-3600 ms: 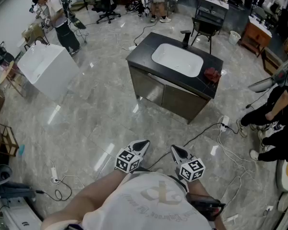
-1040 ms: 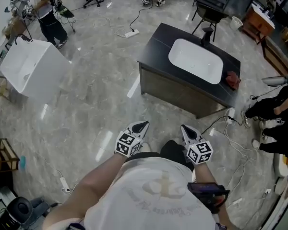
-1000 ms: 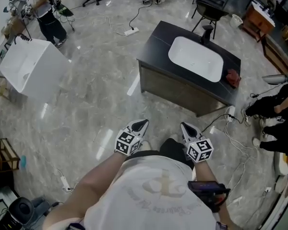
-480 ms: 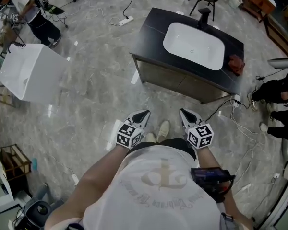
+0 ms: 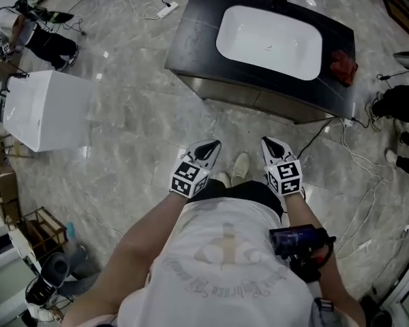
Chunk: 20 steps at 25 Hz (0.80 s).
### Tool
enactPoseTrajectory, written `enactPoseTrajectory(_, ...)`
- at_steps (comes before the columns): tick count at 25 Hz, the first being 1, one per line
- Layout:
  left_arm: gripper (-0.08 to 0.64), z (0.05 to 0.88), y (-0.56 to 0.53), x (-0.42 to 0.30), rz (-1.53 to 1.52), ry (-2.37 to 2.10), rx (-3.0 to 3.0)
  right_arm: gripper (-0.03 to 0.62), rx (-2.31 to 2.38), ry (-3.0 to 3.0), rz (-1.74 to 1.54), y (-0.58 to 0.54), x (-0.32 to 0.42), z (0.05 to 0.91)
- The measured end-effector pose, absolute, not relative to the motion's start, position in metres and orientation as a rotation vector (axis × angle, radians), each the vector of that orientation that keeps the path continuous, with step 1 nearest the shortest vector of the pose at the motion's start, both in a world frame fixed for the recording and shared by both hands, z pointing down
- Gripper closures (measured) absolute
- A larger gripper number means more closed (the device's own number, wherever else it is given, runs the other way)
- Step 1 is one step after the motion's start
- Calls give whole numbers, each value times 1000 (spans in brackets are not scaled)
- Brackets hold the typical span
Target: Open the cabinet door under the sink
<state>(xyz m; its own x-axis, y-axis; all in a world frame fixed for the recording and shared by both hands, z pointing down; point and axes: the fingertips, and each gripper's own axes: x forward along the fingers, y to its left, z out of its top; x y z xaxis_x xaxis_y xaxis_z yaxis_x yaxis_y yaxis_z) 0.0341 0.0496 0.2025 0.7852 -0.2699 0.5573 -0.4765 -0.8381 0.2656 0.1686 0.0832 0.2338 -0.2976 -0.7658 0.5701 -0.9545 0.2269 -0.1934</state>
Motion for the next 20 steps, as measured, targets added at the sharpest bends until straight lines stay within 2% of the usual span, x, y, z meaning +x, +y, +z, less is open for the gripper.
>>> enactPoseTrajectory(11,551,242,-3,84,629,-538,2506,577,1574,-1892,638,53,225,289)
enactPoseTrajectory(20,549,302,14,78,723,-360,2571,577,1590,-1719,482,44,225,324)
